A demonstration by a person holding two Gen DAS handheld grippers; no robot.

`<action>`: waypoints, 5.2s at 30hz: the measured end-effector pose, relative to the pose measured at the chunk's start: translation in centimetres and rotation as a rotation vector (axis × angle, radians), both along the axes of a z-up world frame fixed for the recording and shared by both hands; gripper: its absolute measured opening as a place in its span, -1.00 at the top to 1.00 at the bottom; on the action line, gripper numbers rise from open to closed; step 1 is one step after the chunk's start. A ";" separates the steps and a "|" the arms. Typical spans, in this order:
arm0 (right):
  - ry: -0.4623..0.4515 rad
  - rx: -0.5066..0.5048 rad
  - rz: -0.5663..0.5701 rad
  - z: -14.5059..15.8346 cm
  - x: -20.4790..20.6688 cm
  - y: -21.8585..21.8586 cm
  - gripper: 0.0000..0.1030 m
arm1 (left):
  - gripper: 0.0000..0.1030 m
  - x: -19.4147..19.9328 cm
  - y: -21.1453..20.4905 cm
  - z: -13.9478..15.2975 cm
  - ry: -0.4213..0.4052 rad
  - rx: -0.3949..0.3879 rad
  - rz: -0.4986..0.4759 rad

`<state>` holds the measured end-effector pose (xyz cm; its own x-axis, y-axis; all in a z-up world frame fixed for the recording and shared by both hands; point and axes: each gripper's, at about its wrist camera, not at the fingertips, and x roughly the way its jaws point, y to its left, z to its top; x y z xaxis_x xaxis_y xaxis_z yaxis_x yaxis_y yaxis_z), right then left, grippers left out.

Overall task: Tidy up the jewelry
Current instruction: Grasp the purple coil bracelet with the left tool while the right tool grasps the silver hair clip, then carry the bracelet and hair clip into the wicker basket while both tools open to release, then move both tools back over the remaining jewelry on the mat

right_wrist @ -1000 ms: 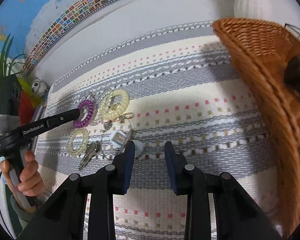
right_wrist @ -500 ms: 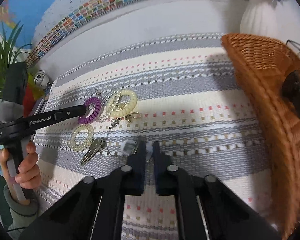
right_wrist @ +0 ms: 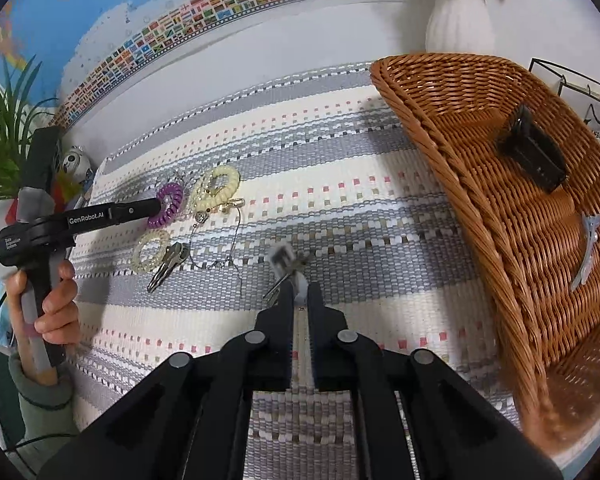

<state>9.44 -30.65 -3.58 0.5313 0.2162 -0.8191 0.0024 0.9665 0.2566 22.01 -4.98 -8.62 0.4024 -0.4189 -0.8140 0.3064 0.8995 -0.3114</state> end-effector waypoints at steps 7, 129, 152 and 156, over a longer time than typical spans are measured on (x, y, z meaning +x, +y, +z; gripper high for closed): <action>-0.003 -0.067 0.038 -0.7 1.4 0.9 0.11 | 0.75 0.6 1.1 -0.3 0.056 -0.063 0.007; -0.158 -0.100 0.096 6.8 -5.2 1.2 0.09 | 0.14 -8.1 2.5 4.7 -0.210 0.095 -0.056; 0.028 0.077 0.149 -1.6 2.8 11.5 0.12 | 0.37 -4.0 2.5 0.1 -0.098 0.053 -0.062; 0.001 0.019 0.142 -1.7 3.5 12.7 0.15 | 0.72 -4.1 2.2 0.2 -0.099 0.048 -0.081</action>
